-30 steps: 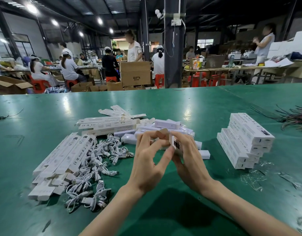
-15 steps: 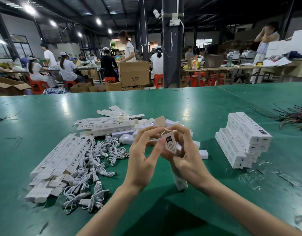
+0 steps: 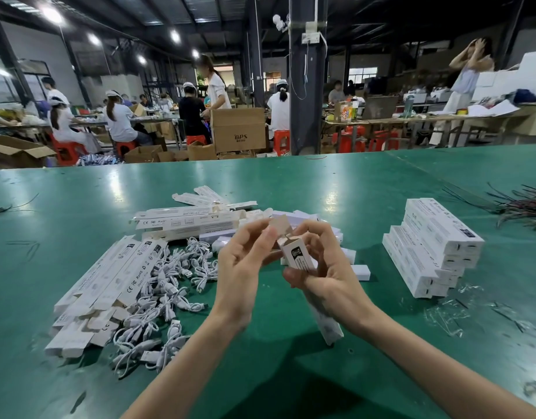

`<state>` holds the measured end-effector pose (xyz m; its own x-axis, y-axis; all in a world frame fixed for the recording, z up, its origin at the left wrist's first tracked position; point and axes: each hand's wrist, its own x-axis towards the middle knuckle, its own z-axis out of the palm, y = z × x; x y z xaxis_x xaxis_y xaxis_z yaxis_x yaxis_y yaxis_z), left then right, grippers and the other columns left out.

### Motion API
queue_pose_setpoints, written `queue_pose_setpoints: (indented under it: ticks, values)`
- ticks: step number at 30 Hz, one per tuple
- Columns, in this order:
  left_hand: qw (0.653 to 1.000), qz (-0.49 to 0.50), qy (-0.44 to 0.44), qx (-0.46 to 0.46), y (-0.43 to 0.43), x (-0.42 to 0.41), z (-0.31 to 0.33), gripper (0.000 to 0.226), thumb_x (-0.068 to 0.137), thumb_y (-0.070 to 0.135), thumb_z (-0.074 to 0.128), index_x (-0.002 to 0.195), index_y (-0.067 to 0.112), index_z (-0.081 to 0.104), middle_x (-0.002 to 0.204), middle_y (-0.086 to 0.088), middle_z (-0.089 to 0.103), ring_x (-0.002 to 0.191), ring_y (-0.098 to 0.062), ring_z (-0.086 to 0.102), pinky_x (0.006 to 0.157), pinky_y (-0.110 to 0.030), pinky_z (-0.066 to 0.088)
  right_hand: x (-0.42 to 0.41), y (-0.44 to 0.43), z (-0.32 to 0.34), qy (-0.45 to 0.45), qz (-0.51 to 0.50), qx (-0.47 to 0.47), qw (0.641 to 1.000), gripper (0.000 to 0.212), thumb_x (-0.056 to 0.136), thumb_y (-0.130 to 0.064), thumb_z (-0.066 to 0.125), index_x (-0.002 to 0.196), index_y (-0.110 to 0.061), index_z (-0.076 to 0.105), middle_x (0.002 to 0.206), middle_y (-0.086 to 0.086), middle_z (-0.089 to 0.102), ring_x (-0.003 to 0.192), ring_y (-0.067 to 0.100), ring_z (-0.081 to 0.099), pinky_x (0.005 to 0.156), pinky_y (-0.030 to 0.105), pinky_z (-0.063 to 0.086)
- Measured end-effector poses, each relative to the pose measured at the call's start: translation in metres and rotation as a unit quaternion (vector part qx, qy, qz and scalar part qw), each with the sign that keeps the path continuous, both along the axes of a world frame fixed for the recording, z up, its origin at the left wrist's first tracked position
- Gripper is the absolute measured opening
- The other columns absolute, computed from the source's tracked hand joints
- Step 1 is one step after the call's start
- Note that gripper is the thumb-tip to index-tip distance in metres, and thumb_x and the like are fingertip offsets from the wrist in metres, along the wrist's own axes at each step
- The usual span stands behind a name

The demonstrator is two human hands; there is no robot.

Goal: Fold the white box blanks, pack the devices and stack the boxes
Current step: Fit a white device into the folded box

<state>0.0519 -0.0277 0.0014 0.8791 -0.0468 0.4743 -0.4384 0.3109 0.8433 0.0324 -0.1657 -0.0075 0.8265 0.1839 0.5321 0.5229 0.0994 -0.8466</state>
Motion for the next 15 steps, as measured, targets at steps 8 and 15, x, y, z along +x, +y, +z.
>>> queue_pose_setpoints:
  ticks: [8,15]
  values:
    - [0.993,-0.046,0.076,0.075,0.002,0.013,0.025,0.019,0.085,-0.001,0.064,0.083,0.016,0.072,0.083,-0.001,0.073,0.079,-0.015,0.067,0.076,-0.031,0.056,0.000,0.006,-0.008,-0.005,-0.018,0.037,0.999,0.048,0.086,0.004,0.062,0.114,-0.027,0.037,0.105,0.020,0.052,0.096,0.020,0.056,0.084,0.029,0.050]
    - [0.955,-0.106,0.001,0.277,0.001,0.037,0.065,0.026,0.083,-0.012,0.064,0.092,0.012,0.069,0.083,-0.006,0.072,0.078,-0.016,0.066,0.069,-0.021,0.056,0.012,0.001,-0.009,-0.017,-0.081,0.042,0.996,0.054,0.085,0.002,0.063,0.117,-0.028,0.031,0.104,0.010,0.052,0.092,0.027,0.060,0.089,0.042,0.052]
